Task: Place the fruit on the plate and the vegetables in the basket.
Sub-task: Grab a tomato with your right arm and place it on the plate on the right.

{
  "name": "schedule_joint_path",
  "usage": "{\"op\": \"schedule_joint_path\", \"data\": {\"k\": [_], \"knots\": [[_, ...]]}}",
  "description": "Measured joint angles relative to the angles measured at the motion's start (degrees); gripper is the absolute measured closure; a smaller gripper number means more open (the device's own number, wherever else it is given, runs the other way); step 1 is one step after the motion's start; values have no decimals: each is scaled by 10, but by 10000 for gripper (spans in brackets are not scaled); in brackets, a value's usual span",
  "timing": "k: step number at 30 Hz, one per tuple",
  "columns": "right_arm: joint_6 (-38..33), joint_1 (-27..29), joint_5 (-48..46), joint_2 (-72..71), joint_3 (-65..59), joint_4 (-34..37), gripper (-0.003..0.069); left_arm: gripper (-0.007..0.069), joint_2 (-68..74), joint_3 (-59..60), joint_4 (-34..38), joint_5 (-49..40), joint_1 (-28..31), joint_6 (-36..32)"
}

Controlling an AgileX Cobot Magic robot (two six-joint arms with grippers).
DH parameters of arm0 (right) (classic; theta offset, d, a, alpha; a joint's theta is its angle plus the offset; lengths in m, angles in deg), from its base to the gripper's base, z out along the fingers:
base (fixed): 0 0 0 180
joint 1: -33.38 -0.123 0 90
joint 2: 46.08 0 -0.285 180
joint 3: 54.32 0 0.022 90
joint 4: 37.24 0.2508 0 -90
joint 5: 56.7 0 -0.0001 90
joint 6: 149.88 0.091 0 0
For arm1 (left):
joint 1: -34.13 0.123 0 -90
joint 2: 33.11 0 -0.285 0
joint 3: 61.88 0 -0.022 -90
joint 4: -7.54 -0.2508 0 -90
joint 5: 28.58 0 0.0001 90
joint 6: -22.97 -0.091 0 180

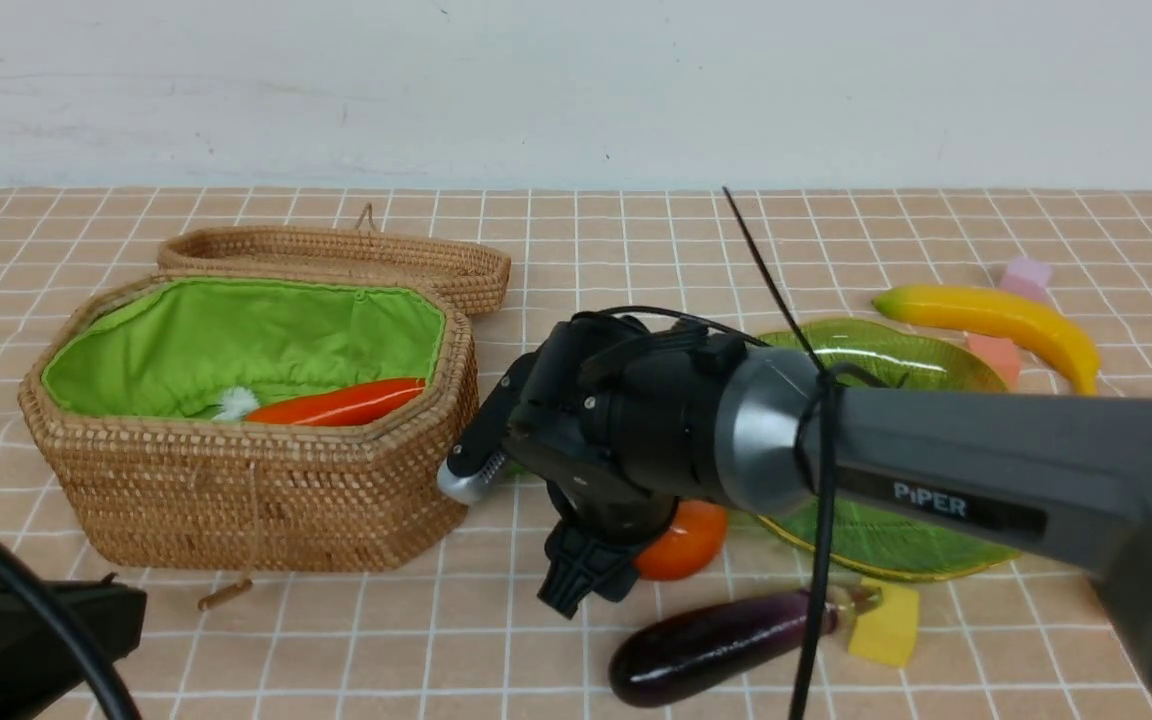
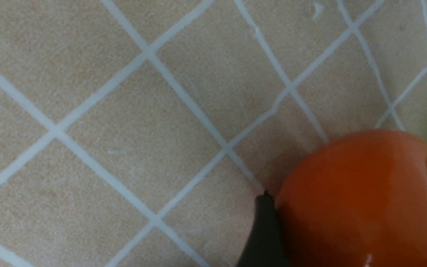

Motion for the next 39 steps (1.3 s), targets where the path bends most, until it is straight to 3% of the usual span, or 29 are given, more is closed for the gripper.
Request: {"op": "schedule_joint_path", "data": {"k": [5, 11, 14, 18, 23, 30, 34, 39], "knots": [[0, -3, -5, 0, 7, -2, 137, 638, 0, 0, 0, 0, 0, 0], [2, -25, -45, -73, 53, 77, 137, 638, -3, 0, 0, -1, 0, -4], [2, -2, -57, -118, 62, 86, 137, 638, -4, 0, 1, 0, 0, -15], [13, 149, -73, -161, 49, 113, 137, 638, -4, 0, 20, 4, 0, -44], [5, 263, -2, -127, -4, 159, 137, 638, -4, 0, 48, 5, 0, -74], [-32, 283, 27, -79, -8, 175, 125, 638, -4, 0, 62, 2, 0, -100], [-51, 282, 24, -84, -9, 172, 4, 638, -4, 0, 66, -1, 0, -101], [-104, 268, -9, -134, -9, 186, -11, 638, -4, 0, 67, -1, 0, -103]]}}
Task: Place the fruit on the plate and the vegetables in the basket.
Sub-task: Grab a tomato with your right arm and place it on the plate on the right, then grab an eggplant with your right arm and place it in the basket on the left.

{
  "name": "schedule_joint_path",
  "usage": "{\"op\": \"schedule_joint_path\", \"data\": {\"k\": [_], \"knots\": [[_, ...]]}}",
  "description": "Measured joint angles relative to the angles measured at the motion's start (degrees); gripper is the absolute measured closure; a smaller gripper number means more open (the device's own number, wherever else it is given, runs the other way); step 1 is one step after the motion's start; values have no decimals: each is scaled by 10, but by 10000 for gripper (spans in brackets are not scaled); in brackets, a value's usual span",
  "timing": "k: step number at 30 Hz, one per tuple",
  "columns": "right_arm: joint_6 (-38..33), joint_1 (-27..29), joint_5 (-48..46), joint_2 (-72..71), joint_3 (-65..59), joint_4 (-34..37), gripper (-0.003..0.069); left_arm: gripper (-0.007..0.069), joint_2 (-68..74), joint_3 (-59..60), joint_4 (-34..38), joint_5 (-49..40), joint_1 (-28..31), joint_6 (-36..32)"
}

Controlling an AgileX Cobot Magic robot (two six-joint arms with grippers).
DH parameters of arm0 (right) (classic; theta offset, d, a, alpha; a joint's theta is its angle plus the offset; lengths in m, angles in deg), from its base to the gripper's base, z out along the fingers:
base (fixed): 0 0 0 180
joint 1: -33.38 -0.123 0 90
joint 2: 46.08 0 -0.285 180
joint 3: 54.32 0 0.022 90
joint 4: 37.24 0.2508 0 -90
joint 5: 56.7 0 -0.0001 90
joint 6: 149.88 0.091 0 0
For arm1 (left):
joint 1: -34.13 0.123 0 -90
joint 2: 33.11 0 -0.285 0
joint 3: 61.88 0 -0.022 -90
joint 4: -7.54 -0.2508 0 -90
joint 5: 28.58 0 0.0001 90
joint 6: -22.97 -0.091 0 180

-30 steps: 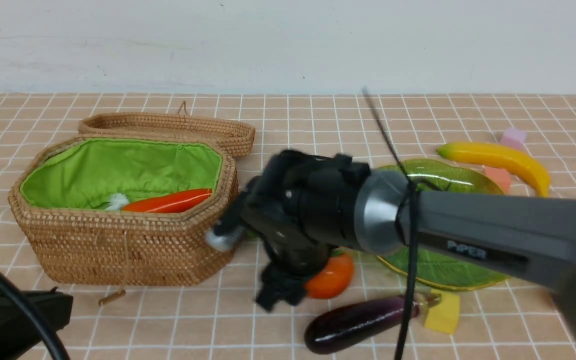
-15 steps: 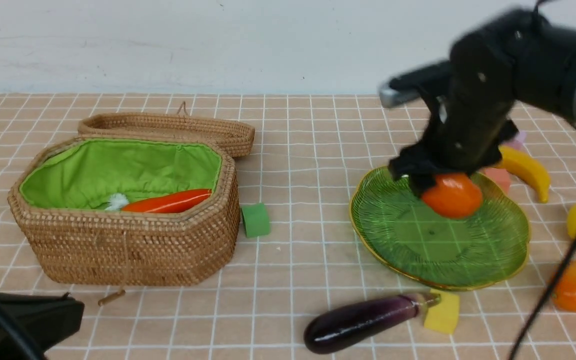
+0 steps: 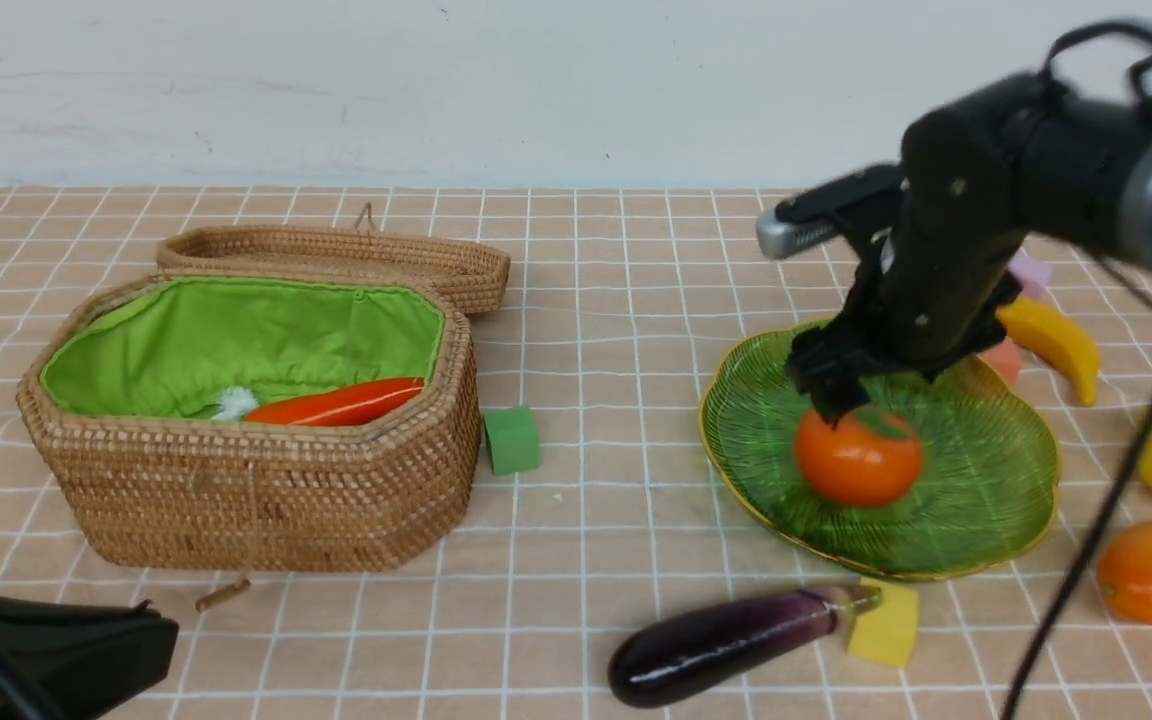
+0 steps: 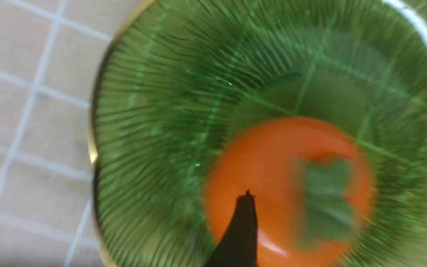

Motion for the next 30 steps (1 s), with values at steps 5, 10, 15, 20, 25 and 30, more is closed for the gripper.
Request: {"op": "schedule_joint_path", "data": {"k": [5, 10, 15, 20, 25, 30], "knots": [[-229, -62, -62, -70, -32, 108, 69, 638, 0, 0, 2, 2, 0, 0], [-467, -126, -56, -79, -122, 187, 111, 637, 0, 0, 4, 5, 0, -1], [-548, -136, 17, -53, -172, 154, 117, 637, 0, 0, 13, 5, 0, -1], [-585, -136, 48, -3, -178, 129, 117, 635, 0, 0, 14, 12, 0, -2], [-591, -136, 80, 31, -178, 116, 132, 634, 0, 0, 14, 14, 0, -2], [-591, -143, 85, 34, -178, 116, 277, 634, 0, 0, 14, 12, 0, -2]]}}
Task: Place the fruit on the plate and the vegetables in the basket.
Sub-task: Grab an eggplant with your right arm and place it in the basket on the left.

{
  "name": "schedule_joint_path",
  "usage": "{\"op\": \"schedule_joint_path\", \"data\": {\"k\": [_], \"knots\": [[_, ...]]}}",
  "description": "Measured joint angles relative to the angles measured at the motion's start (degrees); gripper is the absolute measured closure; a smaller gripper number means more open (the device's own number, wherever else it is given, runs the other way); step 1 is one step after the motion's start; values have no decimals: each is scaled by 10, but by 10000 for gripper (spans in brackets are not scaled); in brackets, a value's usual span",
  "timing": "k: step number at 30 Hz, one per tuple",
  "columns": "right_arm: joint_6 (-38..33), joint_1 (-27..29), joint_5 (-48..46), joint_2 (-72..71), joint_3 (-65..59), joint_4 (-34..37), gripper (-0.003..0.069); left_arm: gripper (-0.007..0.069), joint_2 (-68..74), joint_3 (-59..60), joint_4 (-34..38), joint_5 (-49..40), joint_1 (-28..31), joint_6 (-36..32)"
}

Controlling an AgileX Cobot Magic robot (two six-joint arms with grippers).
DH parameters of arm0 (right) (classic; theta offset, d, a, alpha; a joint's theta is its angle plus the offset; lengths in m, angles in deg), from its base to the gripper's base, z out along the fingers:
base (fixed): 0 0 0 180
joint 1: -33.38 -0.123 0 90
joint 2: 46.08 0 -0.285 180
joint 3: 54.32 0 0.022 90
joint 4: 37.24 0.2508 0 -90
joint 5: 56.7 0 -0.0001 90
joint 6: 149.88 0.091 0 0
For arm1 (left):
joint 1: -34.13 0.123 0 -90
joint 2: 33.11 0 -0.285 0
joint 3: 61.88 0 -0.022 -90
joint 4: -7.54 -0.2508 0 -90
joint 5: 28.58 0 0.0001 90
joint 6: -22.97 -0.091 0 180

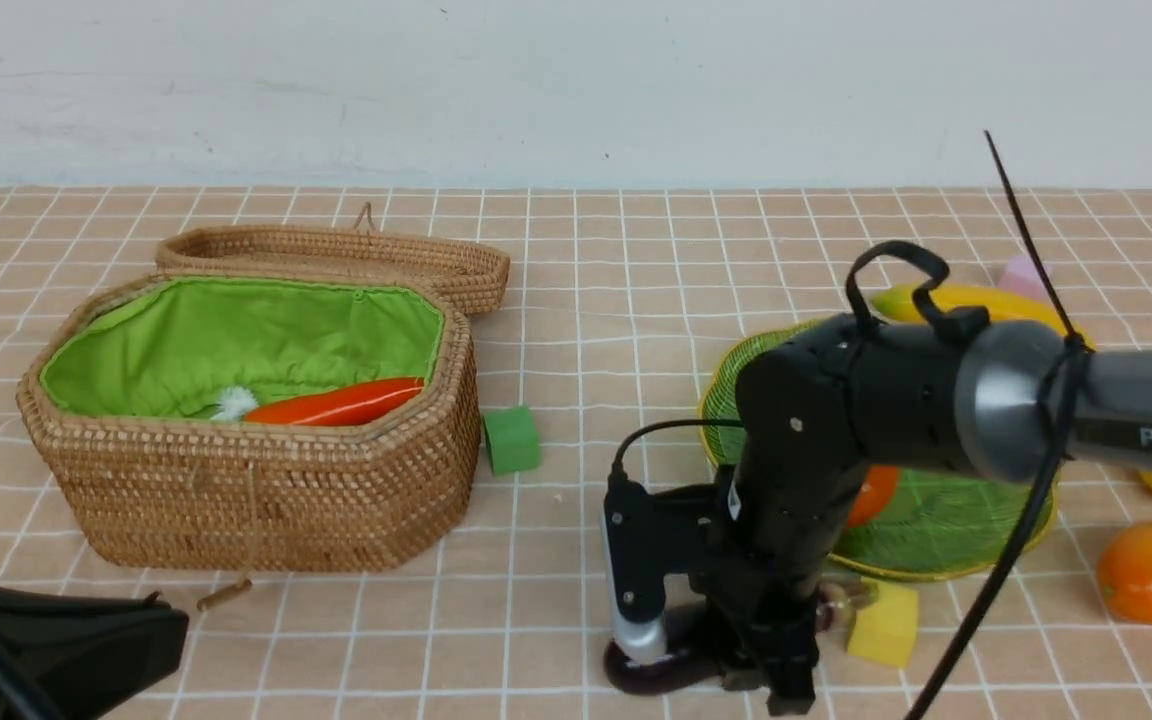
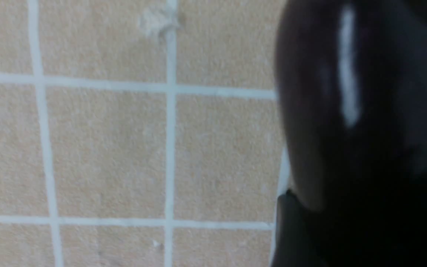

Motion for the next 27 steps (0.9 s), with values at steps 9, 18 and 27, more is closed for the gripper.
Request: {"op": "schedule_joint_path", "data": {"k": [9, 18, 27], "knots": [[126, -53, -23, -63, 58, 41, 280, 632, 0, -3, -3, 2, 0, 0], [215, -55, 76, -21, 350, 172, 280, 630, -41, -25, -27, 63, 0, 0], [130, -55, 124, 195, 568, 287, 280, 630, -74, -29, -54, 131, 0, 1]]}}
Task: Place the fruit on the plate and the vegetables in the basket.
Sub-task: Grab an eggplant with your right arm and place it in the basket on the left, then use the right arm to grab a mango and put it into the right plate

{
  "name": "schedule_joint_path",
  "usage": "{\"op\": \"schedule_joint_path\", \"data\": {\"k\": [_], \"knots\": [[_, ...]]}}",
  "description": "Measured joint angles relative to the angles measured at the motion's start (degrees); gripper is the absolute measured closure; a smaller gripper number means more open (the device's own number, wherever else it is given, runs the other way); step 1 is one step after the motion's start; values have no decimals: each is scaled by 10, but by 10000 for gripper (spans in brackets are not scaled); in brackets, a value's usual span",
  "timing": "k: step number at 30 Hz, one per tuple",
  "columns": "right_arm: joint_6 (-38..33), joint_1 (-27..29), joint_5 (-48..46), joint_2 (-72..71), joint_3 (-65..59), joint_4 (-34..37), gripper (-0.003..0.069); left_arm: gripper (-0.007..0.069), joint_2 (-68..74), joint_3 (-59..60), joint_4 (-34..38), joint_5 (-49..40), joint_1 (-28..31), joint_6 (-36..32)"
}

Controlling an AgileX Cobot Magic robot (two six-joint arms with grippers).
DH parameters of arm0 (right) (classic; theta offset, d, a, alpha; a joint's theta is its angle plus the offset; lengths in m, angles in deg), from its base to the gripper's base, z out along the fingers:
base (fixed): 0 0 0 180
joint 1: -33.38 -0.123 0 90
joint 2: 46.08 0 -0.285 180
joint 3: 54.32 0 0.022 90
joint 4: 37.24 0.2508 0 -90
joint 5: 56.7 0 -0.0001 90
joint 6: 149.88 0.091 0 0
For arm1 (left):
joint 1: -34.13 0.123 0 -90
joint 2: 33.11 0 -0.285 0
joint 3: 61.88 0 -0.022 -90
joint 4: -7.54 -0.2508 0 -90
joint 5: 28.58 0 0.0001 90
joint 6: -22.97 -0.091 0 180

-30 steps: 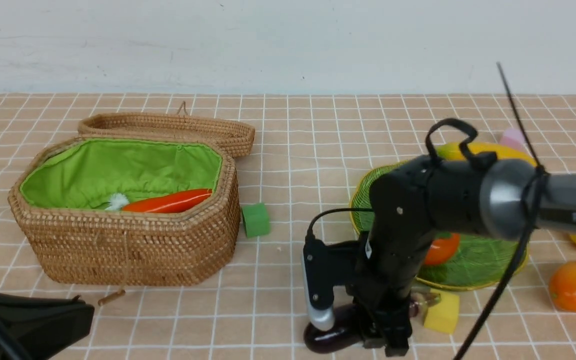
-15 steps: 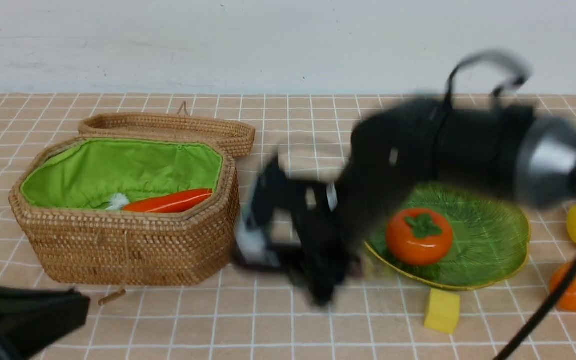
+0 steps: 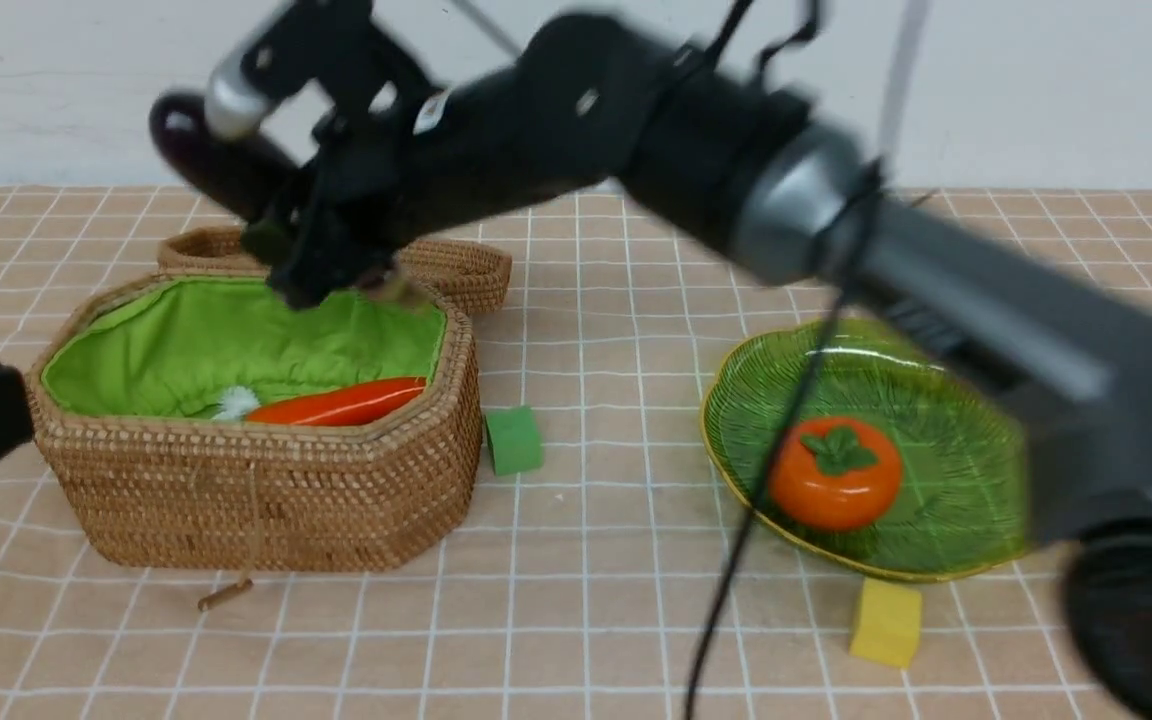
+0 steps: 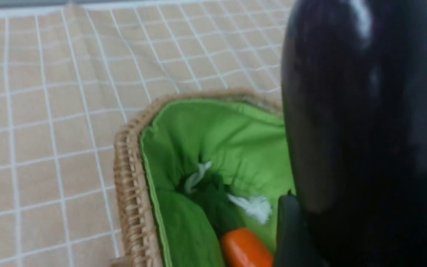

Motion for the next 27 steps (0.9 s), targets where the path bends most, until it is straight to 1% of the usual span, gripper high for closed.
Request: {"op": "schedule_joint_path", "data": {"k": [1, 3, 4, 5, 6, 7, 8, 11, 13, 14, 15, 16, 18, 19, 20, 21, 22, 23, 24, 25, 27], "knots": [[-1, 0, 0, 13, 6, 5, 276, 630, 0, 0, -1, -1, 0, 0], [-3, 0, -1, 23, 9, 6, 242, 628, 0, 0, -1, -4, 0, 0], [-5, 0, -1, 27, 11, 6, 149, 627, 0, 0, -2, -6, 0, 0], [-5, 0, -1, 27, 11, 6, 149, 627, 0, 0, -2, -6, 0, 0], [-5, 0, -1, 22, 12, 6, 57, 627, 0, 0, -2, -7, 0, 0], [-5, 0, -7, 14, 13, 3, 20, 627, 0, 0, -2, -8, 0, 0], [2, 0, -21, 4, 13, -3, -4, 627, 0, 0, -2, -8, 0, 0], [38, 0, -68, -35, 13, -36, -6, 627, 0, 0, -2, -8, 0, 0], [98, 0, -141, -80, 15, -89, 45, 627, 0, 0, 2, -8, 0, 0], [132, 0, -179, -104, 15, -126, 85, 627, 0, 0, 4, -8, 0, 0], [147, 0, -195, -118, 16, -150, 104, 627, 0, 0, 6, -8, 0, 0], [197, 3, -252, -148, 20, -208, 195, 625, 0, 0, 11, -10, 0, 0], [261, 15, -332, -184, 23, -289, 336, 624, 0, 0, 19, -17, 0, -1], [283, 25, -352, -193, 24, -319, 411, 624, 0, 0, 23, -23, 0, -1], [287, 25, -354, -193, 24, -319, 426, 624, 0, 0, 24, -23, 0, -1], [322, 46, -366, -206, 16, -357, 525, 624, -1, 0, 30, -34, 0, -1], [345, 61, -368, -214, 7, -369, 586, 624, -1, 0, 33, -40, 0, -1], [369, 77, -369, -225, -9, -380, 632, 624, -1, 0, 36, -48, 0, -3], [382, 88, -370, -236, -26, -386, 653, 623, -1, 0, 39, -52, 0, -7], [408, 117, -369, -257, -53, -389, 664, 622, -1, 0, 44, -56, 0, -16], [438, 150, -367, -293, -112, -390, 664, 622, -1, 0, 55, -63, 0, -33]]}}
